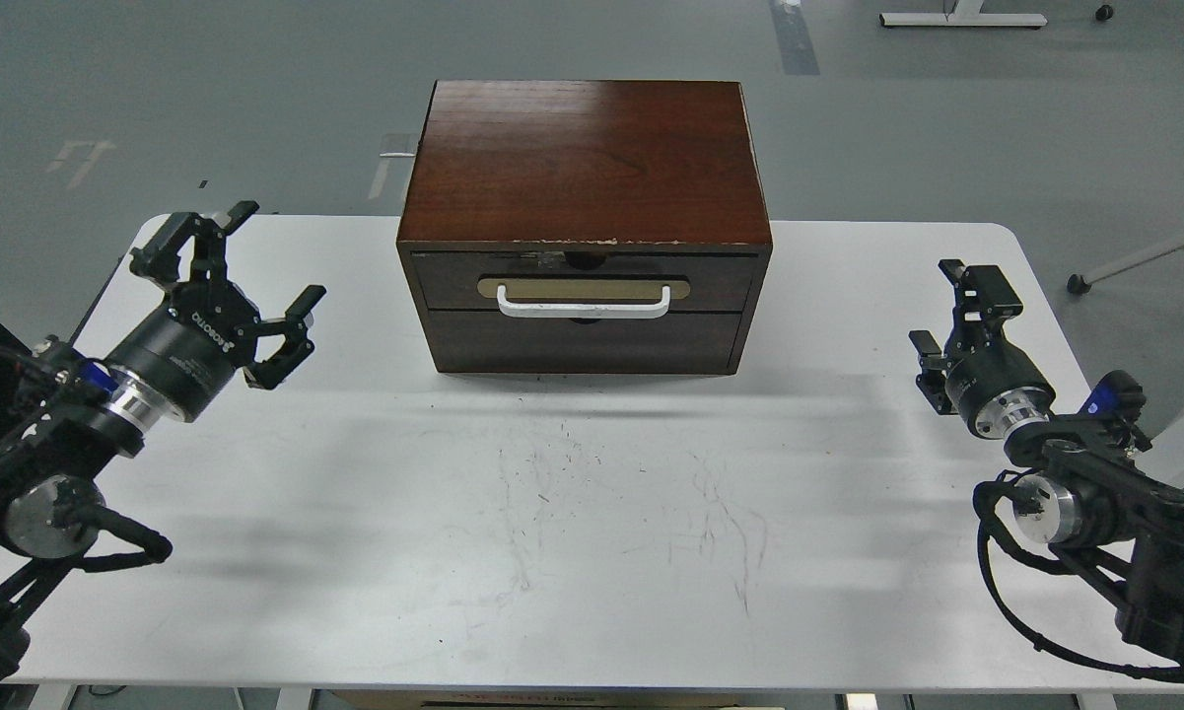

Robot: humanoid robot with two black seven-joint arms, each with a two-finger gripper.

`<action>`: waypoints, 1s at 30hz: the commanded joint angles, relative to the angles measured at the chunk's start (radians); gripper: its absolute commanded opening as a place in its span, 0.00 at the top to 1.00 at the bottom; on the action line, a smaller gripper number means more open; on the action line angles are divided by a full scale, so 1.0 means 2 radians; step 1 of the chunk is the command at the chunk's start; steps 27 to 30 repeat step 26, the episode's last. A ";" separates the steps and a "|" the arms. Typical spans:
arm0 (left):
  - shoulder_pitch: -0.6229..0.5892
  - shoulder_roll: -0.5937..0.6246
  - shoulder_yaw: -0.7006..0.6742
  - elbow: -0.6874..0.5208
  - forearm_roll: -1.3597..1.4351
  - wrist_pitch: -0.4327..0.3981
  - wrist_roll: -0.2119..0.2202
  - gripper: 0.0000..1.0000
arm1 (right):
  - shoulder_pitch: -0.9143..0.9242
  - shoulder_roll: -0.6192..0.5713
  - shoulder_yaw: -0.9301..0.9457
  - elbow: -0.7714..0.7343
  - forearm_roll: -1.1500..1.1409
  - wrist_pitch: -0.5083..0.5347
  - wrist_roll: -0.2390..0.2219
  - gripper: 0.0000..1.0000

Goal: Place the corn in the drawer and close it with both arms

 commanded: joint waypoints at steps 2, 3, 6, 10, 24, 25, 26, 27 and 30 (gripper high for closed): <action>0.011 -0.012 0.000 0.018 0.004 -0.036 0.000 0.00 | 0.002 0.000 0.000 -0.002 0.001 0.054 0.000 0.00; 0.011 -0.014 0.000 0.019 0.004 -0.040 0.000 0.00 | 0.004 0.000 0.000 -0.003 0.001 0.070 0.000 0.00; 0.010 -0.026 -0.001 0.030 0.004 -0.040 0.000 0.00 | 0.010 -0.001 0.013 -0.005 0.007 0.137 0.000 0.00; 0.010 -0.033 -0.001 0.040 0.004 -0.040 0.000 0.00 | 0.010 0.000 0.030 -0.006 0.031 0.172 0.000 0.00; 0.010 -0.047 0.000 0.041 0.004 -0.040 0.000 0.00 | 0.010 0.001 0.032 -0.005 0.040 0.180 0.000 0.00; 0.010 -0.049 0.000 0.043 0.004 -0.040 0.000 0.00 | 0.010 0.001 0.032 -0.004 0.040 0.181 0.000 0.00; 0.010 -0.052 0.000 0.045 0.004 -0.040 0.000 0.00 | 0.010 0.001 0.032 -0.004 0.040 0.182 0.000 0.00; 0.010 -0.052 0.000 0.045 0.004 -0.040 0.000 0.00 | 0.010 0.001 0.032 -0.004 0.040 0.182 0.000 0.00; 0.010 -0.052 0.000 0.045 0.004 -0.040 0.000 0.00 | 0.010 0.001 0.032 -0.004 0.040 0.182 0.000 0.00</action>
